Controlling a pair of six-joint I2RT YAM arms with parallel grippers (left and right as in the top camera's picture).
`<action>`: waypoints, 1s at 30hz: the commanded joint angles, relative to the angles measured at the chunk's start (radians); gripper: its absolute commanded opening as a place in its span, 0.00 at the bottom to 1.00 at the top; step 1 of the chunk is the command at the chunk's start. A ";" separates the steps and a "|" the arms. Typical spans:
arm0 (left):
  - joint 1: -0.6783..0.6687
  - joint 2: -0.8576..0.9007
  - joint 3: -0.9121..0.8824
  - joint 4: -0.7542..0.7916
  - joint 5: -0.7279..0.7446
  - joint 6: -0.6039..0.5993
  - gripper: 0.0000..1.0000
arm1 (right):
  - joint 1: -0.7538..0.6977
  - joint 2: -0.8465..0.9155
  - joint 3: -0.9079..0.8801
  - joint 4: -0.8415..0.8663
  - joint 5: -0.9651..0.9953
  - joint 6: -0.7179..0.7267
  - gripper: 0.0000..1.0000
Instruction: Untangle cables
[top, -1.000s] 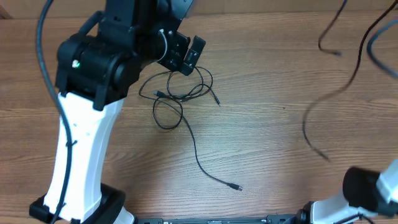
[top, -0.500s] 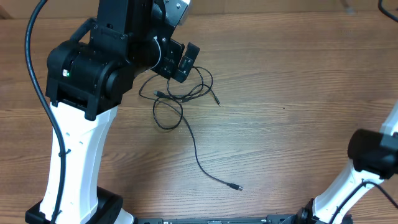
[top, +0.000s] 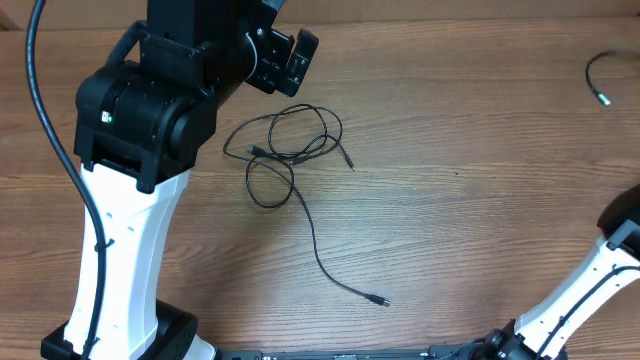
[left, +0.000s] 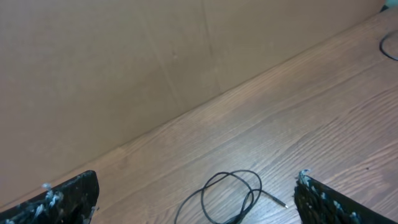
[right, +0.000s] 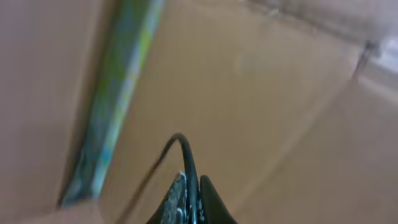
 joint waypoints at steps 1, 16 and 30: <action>0.000 -0.005 0.006 -0.002 -0.016 -0.012 1.00 | -0.003 0.064 0.011 -0.077 -0.055 0.096 0.04; 0.000 -0.002 0.006 -0.076 -0.016 -0.011 1.00 | 0.016 0.248 0.007 -0.349 -0.183 0.309 0.04; 0.001 -0.002 0.006 -0.103 -0.020 -0.011 1.00 | 0.028 0.132 0.024 -0.453 -0.378 0.309 1.00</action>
